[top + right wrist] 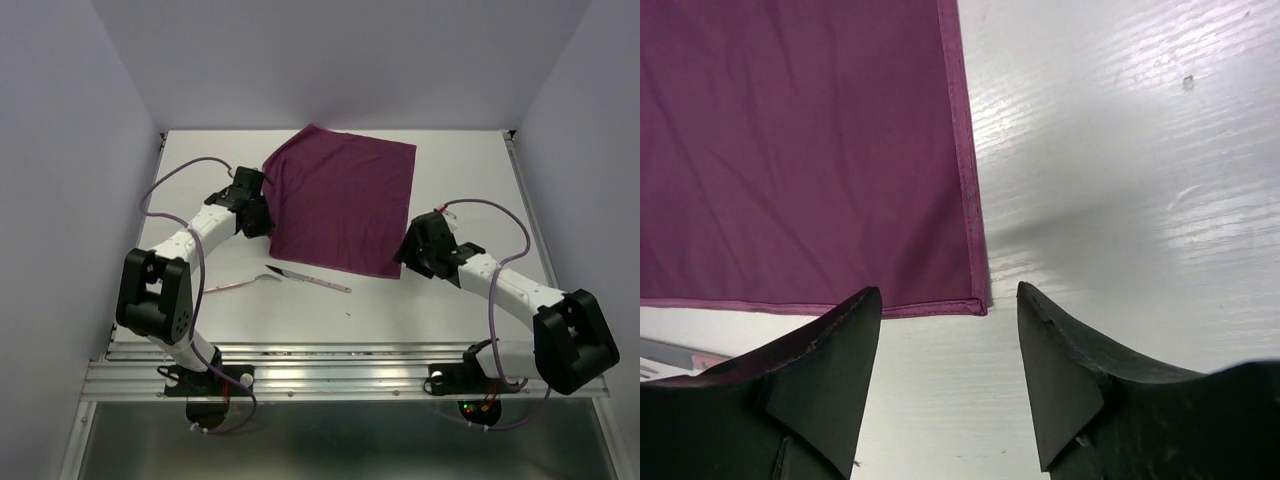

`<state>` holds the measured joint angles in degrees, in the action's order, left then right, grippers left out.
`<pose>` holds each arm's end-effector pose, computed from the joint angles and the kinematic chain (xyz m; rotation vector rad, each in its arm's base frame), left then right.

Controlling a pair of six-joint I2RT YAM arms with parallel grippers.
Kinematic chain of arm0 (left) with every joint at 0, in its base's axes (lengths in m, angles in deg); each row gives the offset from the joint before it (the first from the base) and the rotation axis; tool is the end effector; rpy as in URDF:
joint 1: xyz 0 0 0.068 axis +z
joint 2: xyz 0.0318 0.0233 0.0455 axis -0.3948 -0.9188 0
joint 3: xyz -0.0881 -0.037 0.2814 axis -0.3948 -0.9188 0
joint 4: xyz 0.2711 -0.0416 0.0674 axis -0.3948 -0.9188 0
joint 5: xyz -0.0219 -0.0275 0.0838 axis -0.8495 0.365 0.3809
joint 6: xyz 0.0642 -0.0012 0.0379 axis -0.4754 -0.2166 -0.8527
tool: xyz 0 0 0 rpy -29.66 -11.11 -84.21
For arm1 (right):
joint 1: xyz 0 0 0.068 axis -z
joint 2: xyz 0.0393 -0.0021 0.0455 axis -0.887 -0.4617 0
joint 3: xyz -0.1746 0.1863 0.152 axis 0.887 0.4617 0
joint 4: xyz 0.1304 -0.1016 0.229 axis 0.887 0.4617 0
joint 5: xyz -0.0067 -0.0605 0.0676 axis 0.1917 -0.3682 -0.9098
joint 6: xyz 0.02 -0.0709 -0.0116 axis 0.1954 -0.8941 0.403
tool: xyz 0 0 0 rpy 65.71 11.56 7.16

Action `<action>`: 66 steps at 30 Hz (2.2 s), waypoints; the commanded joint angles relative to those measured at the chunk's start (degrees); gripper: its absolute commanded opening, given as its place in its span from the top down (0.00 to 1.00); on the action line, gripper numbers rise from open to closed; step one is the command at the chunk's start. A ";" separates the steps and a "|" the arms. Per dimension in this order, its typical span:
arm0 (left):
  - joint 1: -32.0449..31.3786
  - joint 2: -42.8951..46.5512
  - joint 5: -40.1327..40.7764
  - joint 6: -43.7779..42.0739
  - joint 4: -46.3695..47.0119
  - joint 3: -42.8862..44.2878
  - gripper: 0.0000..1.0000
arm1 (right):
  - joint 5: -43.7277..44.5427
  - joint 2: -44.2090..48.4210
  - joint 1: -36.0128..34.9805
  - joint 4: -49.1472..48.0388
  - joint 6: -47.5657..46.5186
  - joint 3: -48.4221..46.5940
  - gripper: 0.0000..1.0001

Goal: Fold the napkin into a case and place the utensils inside
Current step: Flatten out the crumpled napkin at the center of the board.

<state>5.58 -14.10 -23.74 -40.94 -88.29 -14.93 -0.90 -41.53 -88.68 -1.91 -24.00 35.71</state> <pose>0.3592 -0.1155 0.2285 -0.2046 2.4654 -0.3685 0.2563 0.1103 0.1896 0.5420 2.3885 0.2971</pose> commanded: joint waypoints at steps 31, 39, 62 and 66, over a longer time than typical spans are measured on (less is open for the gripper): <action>-1.05 -4.60 2.22 -0.55 0.46 4.54 1.00 | 4.62 -17.63 -6.87 -1.55 3.07 -2.46 0.94; -1.31 -4.16 1.52 -0.90 0.38 4.54 1.00 | 16.14 -10.60 -6.35 3.46 3.25 -2.73 0.99; -8.08 -7.41 -2.96 2.71 3.80 5.86 1.00 | 7.72 -9.01 2.00 2.77 1.93 1.40 0.37; -8.08 -7.85 -3.14 2.62 3.72 5.86 1.00 | 1.65 -10.24 2.00 -3.36 0.70 2.45 0.37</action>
<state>-2.55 -21.88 -27.20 -38.16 -84.57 -11.11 7.77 -49.79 -86.91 0.93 -22.30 36.30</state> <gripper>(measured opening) 0.025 0.626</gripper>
